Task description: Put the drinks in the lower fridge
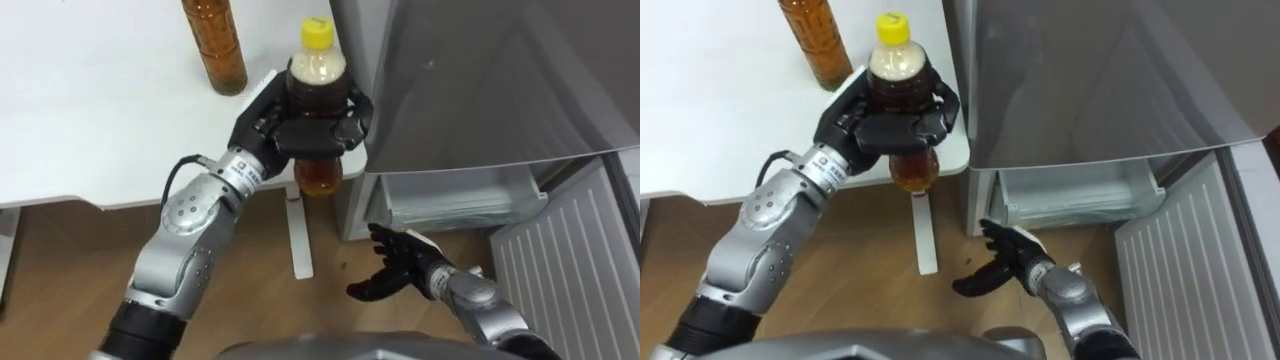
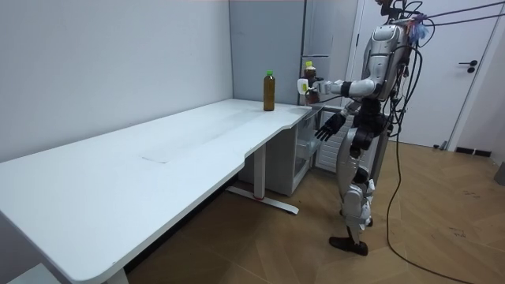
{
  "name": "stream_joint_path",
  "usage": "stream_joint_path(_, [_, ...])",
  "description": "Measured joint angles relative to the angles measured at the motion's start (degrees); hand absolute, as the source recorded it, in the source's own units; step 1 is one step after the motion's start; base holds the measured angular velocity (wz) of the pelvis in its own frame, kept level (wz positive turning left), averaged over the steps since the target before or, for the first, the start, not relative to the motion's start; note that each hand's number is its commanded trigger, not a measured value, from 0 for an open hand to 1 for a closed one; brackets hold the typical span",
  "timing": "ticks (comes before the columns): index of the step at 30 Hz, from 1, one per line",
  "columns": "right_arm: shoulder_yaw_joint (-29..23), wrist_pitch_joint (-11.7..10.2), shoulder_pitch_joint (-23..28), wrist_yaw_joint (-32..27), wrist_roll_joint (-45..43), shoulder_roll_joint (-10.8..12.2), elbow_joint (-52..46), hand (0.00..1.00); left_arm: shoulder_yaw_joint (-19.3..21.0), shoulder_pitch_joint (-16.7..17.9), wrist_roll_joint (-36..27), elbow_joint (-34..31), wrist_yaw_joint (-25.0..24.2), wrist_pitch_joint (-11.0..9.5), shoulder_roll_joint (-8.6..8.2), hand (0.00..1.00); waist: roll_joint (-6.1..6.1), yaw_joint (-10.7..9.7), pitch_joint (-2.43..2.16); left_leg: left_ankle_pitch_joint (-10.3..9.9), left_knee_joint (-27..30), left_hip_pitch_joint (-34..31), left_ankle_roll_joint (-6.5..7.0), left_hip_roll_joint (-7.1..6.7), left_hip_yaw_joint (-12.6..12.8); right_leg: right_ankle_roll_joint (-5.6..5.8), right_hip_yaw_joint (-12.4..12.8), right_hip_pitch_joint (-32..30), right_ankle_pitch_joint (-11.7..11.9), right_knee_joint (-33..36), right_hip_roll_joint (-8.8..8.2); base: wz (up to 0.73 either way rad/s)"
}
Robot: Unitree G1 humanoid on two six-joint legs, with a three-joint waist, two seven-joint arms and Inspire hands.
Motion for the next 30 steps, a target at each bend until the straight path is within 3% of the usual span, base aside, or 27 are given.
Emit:
stream_joint_path(7, [1.6, 0.8, 1.6, 5.2, 0.9, -1.2, -10.9, 0.0, -1.7, 1.2, -0.1, 0.5, -2.5, 0.0, 1.66, 1.0, -0.17, 0.4, 0.04, 0.1, 0.2, -0.5, 0.12, -0.01, 0.2, 0.03, 0.0, -0.7, 0.0, 0.7, -0.14, -0.01])
stream_joint_path(14, [2.3, 2.6, 2.8, 9.0, 0.8, -2.2, -13.8, 0.0, -2.2, 3.8, -6.3, 4.7, -6.3, 0.2, 3.13, 1.0, -1.34, 1.7, -0.02, 0.1, 0.6, -1.0, 0.16, -0.07, 0.2, 0.05, 0.1, -1.3, 0.0, 0.9, -0.16, -0.01])
stream_joint_path(18, [3.3, 3.8, 2.8, 11.4, 1.3, -2.8, -14.9, 0.0, -2.5, 3.8, -6.7, 6.8, -6.4, 0.2, 3.16, 1.0, -1.63, 1.7, -0.02, 0.0, 1.8, -2.2, 0.2, -0.05, -0.5, 0.04, -0.3, -1.7, 0.0, 1.1, -0.16, 0.08])
stream_joint_path(30, [3.2, 4.6, 2.7, 16.9, 8.0, -3.5, -17.8, 0.0, -3.6, 3.8, -6.7, 9.4, -6.7, 0.3, 3.67, 1.0, -1.59, 2.0, 0.04, -0.1, 2.9, -3.4, 0.38, 0.1, -0.4, 0.02, 0.0, -3.1, 0.0, 1.9, -0.15, 0.0])
